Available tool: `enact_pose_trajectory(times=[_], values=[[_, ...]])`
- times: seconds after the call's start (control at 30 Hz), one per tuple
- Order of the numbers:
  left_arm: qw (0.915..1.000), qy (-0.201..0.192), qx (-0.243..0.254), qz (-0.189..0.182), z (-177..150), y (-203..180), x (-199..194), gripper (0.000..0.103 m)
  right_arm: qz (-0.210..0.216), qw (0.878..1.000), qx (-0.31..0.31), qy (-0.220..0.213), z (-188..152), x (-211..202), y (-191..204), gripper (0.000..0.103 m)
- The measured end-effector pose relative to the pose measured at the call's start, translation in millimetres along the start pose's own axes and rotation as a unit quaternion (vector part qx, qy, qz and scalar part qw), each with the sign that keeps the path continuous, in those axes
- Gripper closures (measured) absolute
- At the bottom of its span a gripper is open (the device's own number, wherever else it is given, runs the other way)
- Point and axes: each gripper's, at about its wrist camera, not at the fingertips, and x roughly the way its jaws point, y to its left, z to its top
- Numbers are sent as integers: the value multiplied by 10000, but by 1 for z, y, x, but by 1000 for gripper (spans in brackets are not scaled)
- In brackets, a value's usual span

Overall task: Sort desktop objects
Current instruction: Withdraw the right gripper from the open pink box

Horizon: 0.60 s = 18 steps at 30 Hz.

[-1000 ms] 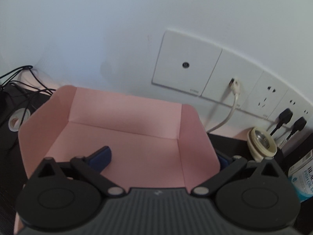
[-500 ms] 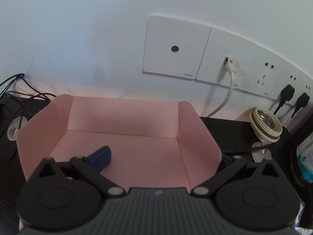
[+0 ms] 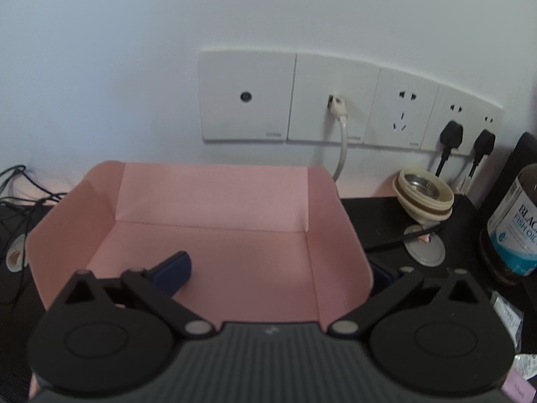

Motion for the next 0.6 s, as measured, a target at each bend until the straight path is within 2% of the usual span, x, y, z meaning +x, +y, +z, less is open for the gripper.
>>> enact_pose_trajectory(times=[0.17, 0.3, 0.47, 0.6], values=[[9997, -100, -205, -69, 3, 7, -3, 0, 291, 9985, 197, -418, -2, -23, -13, 1], [9990, -170, -371, -189, 4, 11, -7, 0, 735, 9936, 342, -780, -13, -55, -34, 1], [9987, -211, -374, -261, 4, 9, -10, 0, 981, 9892, 443, -994, -40, -93, -71, 1], [9987, -196, -328, -343, 2, 6, -11, 0, 1006, 9873, 623, -1058, -70, -118, -106, 1]])
